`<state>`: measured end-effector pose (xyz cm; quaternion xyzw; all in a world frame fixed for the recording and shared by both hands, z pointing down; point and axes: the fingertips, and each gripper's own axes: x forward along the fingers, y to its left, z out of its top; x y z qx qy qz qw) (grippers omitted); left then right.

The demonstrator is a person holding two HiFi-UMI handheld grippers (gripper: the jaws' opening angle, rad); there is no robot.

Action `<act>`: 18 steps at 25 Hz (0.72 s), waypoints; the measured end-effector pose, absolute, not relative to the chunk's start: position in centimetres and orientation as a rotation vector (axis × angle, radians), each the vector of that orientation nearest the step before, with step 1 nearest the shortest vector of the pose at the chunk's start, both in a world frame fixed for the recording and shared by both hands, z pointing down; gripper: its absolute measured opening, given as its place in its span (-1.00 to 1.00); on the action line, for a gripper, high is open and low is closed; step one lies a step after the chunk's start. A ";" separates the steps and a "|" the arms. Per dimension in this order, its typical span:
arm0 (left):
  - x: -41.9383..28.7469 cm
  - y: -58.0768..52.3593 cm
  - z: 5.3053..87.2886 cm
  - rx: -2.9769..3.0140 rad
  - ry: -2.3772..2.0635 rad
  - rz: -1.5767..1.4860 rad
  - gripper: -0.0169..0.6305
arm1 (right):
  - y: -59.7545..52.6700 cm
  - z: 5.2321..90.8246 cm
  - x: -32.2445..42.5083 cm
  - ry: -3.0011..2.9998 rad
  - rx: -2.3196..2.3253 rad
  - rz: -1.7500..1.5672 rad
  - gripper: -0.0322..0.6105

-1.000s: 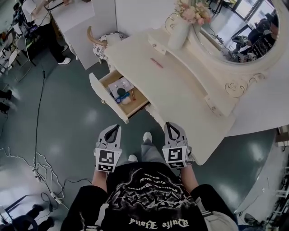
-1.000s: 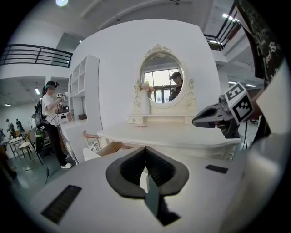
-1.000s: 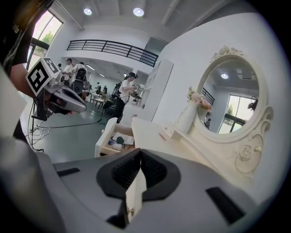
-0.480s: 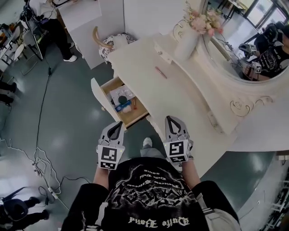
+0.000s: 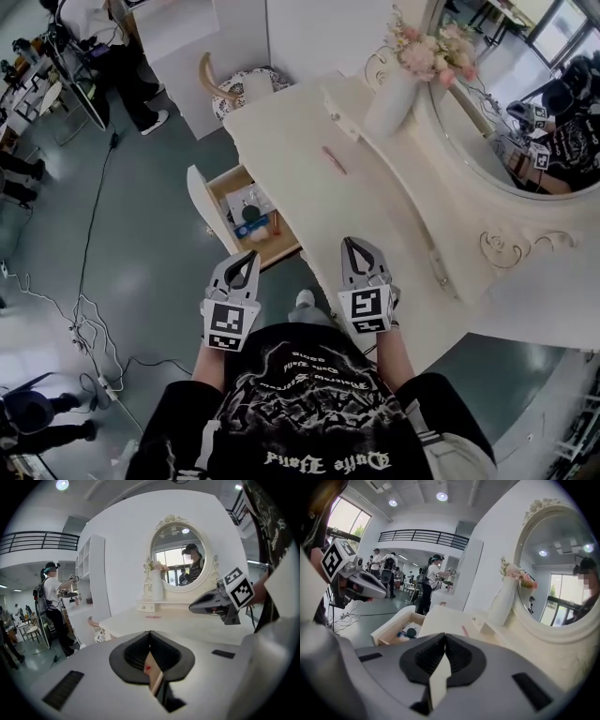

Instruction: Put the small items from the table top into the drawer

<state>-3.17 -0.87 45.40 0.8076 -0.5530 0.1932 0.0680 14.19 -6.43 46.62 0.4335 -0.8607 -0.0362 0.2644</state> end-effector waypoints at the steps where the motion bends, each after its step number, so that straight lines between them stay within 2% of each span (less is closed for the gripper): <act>1: -3.0 -1.2 45.4 2.425 -1.663 0.587 -0.90 | -6.7 46.8 14.3 -2.335 1.171 -0.079 -0.87; 18: -4.6 -7.4 45.8 2.460 -1.578 0.548 -0.90 | -11.0 47.6 12.5 -2.298 1.237 0.005 -0.87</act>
